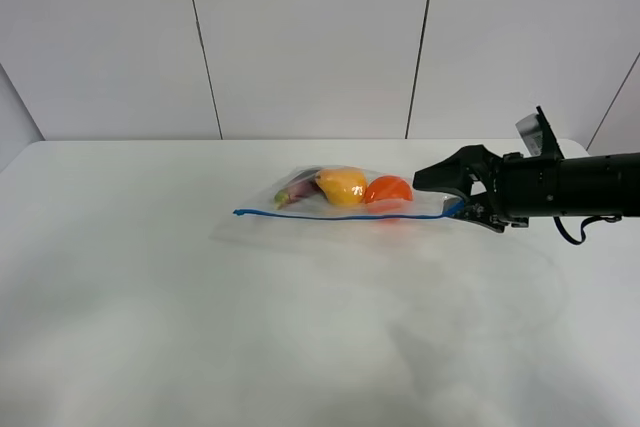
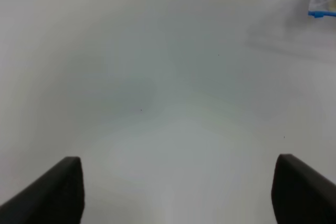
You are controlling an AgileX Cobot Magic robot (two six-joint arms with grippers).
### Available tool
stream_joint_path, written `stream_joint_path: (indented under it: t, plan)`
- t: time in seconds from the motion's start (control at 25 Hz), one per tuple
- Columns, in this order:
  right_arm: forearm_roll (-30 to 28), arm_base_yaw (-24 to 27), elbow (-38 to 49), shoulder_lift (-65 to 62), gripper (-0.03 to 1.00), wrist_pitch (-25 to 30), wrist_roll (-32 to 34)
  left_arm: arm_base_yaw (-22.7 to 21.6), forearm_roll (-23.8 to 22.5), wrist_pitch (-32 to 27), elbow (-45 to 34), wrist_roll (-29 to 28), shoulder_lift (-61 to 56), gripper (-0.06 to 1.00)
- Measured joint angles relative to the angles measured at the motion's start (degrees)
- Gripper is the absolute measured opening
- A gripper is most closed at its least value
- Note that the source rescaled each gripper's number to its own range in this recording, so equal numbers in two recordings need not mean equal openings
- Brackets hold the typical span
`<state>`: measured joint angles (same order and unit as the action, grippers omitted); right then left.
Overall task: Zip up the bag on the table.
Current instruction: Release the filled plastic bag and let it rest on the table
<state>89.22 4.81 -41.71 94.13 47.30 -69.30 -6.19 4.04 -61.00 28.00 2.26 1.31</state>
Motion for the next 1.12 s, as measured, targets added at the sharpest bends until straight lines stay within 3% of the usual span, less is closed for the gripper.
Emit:
stream_joint_path:
  t: [0.6, 0.8, 1.12]
  plan:
    - [-4.54, 0.00, -0.27, 0.00, 0.89, -0.82, -1.96, 0.00, 0.00, 0.00, 0.00, 0.00, 0.00, 0.85]
    - [-12.44, 0.00, -3.91, -1.25, 0.89, -1.53, -2.14, 0.00, 0.00, 0.00, 0.00, 0.00, 0.00, 0.85]
    - [-26.99, 0.00, -10.46, -5.76, 0.94, -3.76, 6.56, 0.00, 0.00, 0.00, 0.00, 0.00, 0.00, 0.85]
